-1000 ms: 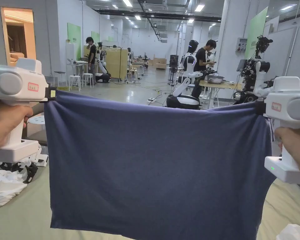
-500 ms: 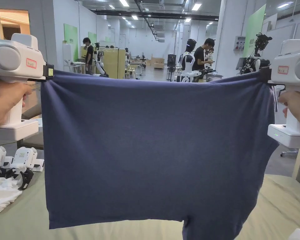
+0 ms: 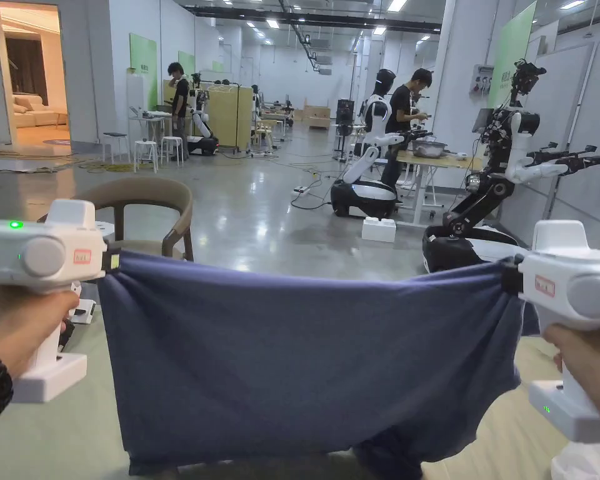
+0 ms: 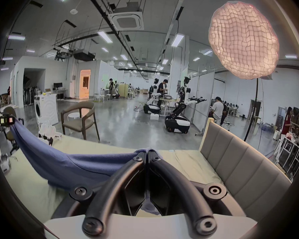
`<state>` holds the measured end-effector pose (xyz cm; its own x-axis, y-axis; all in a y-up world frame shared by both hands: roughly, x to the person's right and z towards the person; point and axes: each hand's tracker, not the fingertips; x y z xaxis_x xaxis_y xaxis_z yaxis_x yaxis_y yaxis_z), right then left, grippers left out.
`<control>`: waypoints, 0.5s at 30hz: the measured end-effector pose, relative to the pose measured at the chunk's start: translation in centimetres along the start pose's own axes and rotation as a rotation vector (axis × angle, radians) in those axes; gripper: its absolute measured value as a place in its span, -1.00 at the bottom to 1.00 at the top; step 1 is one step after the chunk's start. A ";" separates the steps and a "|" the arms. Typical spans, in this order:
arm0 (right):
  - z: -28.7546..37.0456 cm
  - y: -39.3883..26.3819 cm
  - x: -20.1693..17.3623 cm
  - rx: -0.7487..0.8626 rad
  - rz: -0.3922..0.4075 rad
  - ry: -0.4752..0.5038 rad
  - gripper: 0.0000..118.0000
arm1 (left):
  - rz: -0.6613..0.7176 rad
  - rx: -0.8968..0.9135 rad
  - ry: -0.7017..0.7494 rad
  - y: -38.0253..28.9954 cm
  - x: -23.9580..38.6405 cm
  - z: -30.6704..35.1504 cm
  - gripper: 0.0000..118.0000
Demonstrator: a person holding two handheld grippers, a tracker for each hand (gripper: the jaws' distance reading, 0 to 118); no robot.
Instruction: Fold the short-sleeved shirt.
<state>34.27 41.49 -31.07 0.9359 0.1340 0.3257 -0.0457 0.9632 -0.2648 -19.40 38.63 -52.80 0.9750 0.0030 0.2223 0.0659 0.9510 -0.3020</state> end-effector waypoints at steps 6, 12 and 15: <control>5.8 -5.1 0.1 -0.045 0.018 0.012 -1.00 | 0.034 -0.009 -0.032 -6.0 -0.1 5.3 -1.00; 11.1 -9.6 0.8 -0.089 0.021 0.025 -1.00 | 0.039 0.013 -0.044 -10.7 -0.7 11.6 -1.00; 13.7 -12.0 0.8 -0.126 0.028 0.028 -1.00 | 0.038 0.005 -0.054 -13.3 -1.0 14.4 -1.00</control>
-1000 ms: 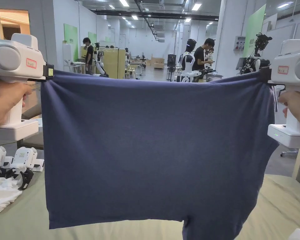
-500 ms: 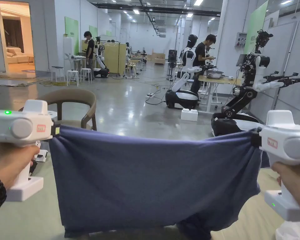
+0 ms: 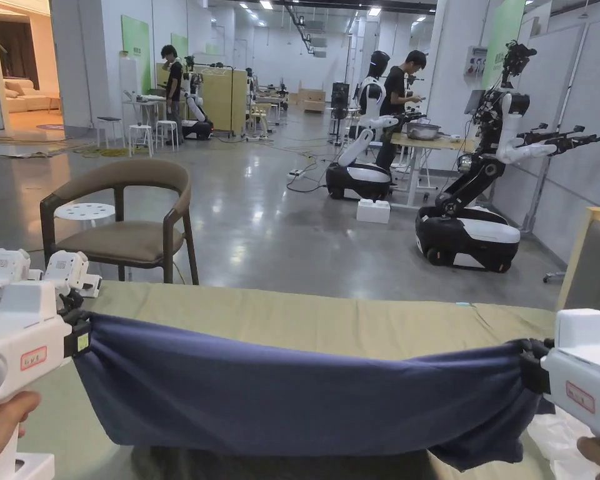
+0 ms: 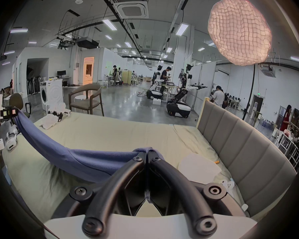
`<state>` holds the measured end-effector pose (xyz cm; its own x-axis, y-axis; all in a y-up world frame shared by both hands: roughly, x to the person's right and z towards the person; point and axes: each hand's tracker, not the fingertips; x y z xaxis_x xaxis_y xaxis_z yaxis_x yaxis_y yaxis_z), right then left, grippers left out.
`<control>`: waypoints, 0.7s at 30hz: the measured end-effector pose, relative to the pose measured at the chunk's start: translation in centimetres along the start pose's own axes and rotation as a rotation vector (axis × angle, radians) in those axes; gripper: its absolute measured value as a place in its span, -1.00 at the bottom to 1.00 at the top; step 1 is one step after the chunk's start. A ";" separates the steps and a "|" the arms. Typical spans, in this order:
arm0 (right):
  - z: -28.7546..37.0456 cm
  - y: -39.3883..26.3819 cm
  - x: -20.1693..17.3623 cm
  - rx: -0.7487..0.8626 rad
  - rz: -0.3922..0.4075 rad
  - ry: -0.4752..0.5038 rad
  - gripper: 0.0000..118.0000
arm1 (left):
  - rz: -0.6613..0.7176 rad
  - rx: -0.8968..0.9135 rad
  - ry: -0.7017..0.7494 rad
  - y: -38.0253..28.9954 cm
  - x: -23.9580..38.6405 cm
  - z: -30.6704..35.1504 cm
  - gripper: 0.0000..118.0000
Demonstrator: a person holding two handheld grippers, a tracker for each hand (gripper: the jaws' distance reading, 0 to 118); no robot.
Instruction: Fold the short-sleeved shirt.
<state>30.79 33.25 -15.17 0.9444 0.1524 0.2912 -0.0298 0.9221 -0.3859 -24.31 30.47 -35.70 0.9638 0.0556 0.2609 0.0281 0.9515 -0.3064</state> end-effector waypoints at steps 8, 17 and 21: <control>6.2 -6.5 -1.5 -0.072 -0.001 0.013 -1.00 | 0.009 -0.032 -0.006 -6.2 -1.2 6.5 -1.00; 10.0 -14.5 -3.4 -0.222 -0.017 0.021 -1.00 | 0.036 -0.151 -0.006 -14.4 -2.5 10.9 -1.00; 10.0 -18.5 -4.3 -0.330 -0.011 0.030 -1.00 | 0.018 -0.237 0.006 -18.3 -2.5 11.7 -1.00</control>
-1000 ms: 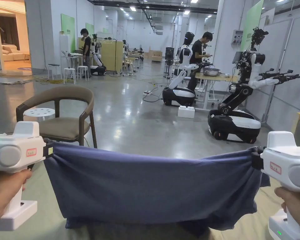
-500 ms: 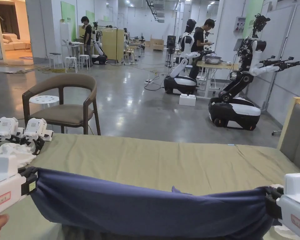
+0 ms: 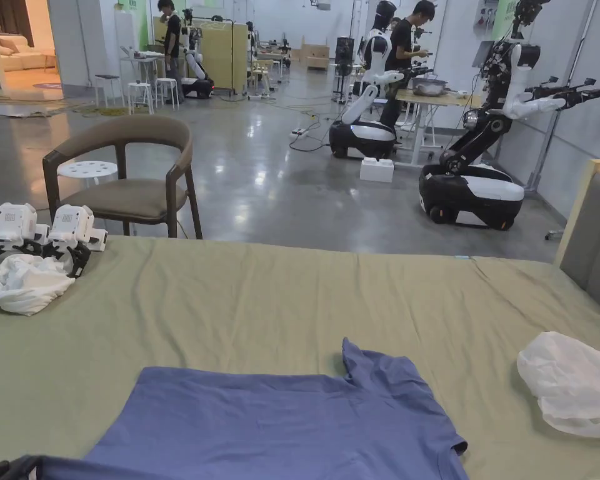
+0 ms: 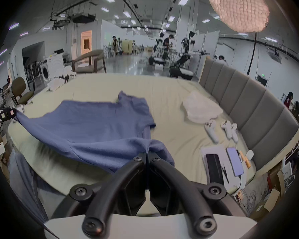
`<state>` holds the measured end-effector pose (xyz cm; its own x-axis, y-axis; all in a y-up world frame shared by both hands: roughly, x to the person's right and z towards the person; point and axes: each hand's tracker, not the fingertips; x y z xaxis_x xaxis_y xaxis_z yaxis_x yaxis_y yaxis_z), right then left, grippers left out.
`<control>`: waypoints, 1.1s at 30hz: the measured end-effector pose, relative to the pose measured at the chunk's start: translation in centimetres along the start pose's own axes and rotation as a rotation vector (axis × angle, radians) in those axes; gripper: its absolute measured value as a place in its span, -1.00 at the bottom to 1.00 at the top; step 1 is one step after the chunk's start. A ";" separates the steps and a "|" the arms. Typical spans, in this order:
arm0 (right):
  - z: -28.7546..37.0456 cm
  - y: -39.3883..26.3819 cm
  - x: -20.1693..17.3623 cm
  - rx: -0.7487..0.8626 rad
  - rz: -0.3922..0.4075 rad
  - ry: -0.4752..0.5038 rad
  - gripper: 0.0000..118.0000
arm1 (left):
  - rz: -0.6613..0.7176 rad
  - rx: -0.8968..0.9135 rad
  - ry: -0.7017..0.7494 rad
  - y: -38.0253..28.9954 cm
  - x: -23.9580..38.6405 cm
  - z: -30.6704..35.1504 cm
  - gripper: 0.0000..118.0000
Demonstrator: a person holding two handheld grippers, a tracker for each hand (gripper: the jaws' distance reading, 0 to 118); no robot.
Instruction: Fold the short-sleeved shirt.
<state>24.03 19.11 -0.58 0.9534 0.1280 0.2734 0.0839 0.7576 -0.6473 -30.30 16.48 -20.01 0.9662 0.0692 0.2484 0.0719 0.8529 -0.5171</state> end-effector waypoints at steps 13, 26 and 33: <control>-5.3 -8.5 -1.5 -0.277 0.023 0.029 -0.99 | -0.119 -0.224 0.017 -9.8 -0.7 -3.6 -0.96; -3.4 -5.0 -3.3 -0.072 0.002 -0.047 0.08 | -0.086 -0.103 0.023 -6.4 1.1 -2.3 0.09; -5.4 -0.5 -6.6 0.222 -0.062 -0.012 0.08 | -0.095 0.052 0.002 -2.4 6.0 -4.7 0.04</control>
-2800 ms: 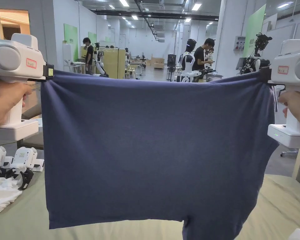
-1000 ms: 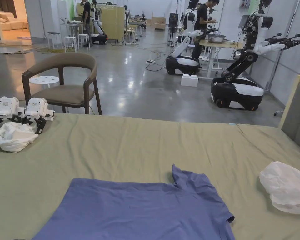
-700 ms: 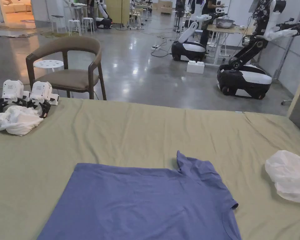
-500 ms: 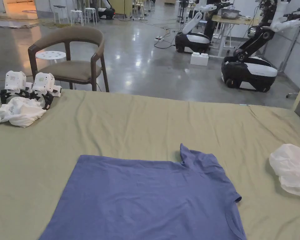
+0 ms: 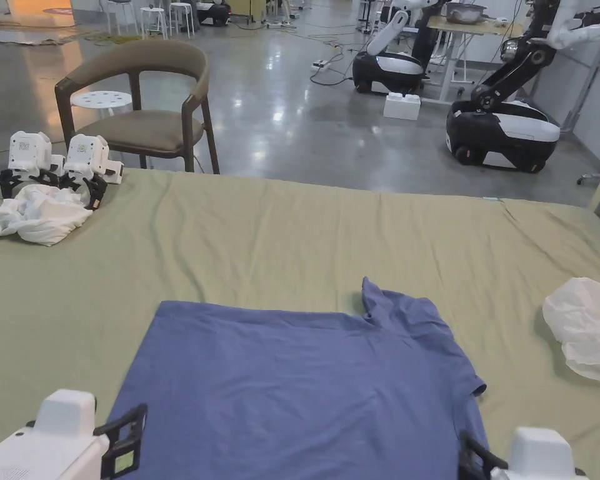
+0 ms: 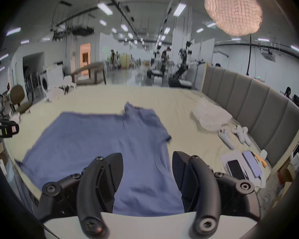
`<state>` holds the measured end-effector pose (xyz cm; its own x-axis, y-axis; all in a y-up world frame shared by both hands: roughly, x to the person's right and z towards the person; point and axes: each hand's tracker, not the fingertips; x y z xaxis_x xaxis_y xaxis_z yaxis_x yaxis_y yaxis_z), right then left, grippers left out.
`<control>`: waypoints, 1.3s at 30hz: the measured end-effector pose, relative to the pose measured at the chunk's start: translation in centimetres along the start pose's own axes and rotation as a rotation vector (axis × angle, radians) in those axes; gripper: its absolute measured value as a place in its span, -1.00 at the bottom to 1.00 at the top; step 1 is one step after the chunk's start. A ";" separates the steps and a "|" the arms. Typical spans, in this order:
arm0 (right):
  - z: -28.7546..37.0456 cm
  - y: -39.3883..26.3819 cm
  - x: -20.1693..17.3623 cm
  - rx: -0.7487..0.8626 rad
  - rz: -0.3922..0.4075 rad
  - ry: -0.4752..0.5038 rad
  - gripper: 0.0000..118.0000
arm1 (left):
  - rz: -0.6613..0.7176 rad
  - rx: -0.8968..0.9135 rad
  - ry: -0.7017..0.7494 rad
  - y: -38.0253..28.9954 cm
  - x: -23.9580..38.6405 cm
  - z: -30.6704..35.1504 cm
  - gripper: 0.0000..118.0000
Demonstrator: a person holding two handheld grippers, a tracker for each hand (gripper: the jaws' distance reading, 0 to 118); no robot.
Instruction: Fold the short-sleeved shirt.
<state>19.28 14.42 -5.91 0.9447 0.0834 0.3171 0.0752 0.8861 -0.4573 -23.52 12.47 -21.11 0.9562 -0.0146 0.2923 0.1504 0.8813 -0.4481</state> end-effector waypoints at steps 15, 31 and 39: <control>0.9 6.6 -5.4 0.396 -0.083 0.028 -1.00 | -0.016 0.389 0.041 7.1 5.8 2.5 -1.00; -0.5 4.1 -4.9 0.284 -0.026 0.047 -1.00 | -0.008 -0.193 0.039 -1.8 -5.9 3.6 -0.88; -1.5 2.4 -5.2 0.196 -0.021 0.062 -1.00 | 0.178 -0.425 0.024 -7.2 -8.8 0.9 0.26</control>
<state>14.99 15.43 -9.95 0.9620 0.0414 0.2698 0.0370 0.9596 -0.2790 -33.19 6.68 -19.73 0.9813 0.1037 0.1619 0.0683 0.5989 -0.7979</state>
